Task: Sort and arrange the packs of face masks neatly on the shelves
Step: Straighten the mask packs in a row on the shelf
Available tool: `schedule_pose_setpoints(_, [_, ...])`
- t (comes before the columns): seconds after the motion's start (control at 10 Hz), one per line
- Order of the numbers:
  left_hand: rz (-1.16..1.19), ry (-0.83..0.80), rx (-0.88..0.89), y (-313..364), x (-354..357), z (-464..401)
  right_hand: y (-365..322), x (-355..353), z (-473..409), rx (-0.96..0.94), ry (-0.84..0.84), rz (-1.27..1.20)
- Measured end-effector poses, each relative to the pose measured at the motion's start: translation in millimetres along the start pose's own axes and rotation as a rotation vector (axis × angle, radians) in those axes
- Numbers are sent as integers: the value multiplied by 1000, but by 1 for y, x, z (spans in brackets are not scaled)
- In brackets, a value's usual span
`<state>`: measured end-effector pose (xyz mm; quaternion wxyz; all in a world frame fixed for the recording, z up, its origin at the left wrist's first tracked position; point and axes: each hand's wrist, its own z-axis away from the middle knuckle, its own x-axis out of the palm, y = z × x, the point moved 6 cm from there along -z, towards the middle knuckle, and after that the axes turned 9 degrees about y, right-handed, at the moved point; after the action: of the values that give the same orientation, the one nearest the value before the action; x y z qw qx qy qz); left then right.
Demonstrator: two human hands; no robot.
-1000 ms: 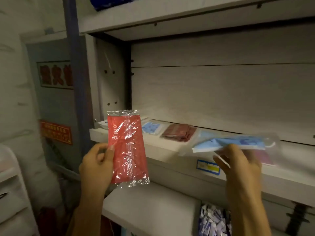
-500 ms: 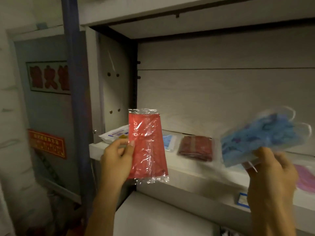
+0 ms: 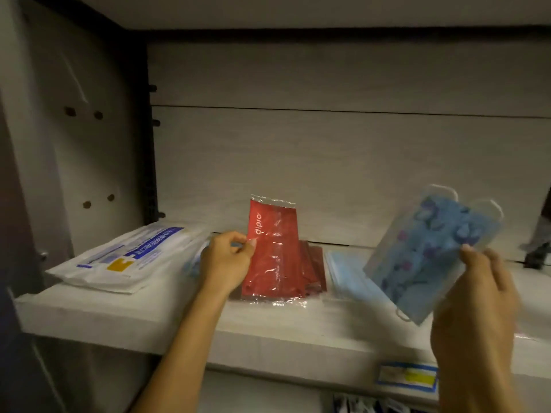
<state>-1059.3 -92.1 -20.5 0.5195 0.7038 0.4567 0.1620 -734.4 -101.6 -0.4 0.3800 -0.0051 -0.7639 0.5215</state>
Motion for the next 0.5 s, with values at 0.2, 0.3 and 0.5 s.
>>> schedule_pose_setpoints(0.2, [-163, -78, 27, 8, 24, -14, 0, -4, -5, -79, 18, 80])
schedule_pose_setpoints(0.3, [-286, -121, 55, 10, 33, -18, -5, -4, -5, -96, -3, 120])
schedule_pose_setpoints(0.5, [-505, -237, 87, 11, 38, -16, -10, -2, -5, -105, 0, 129])
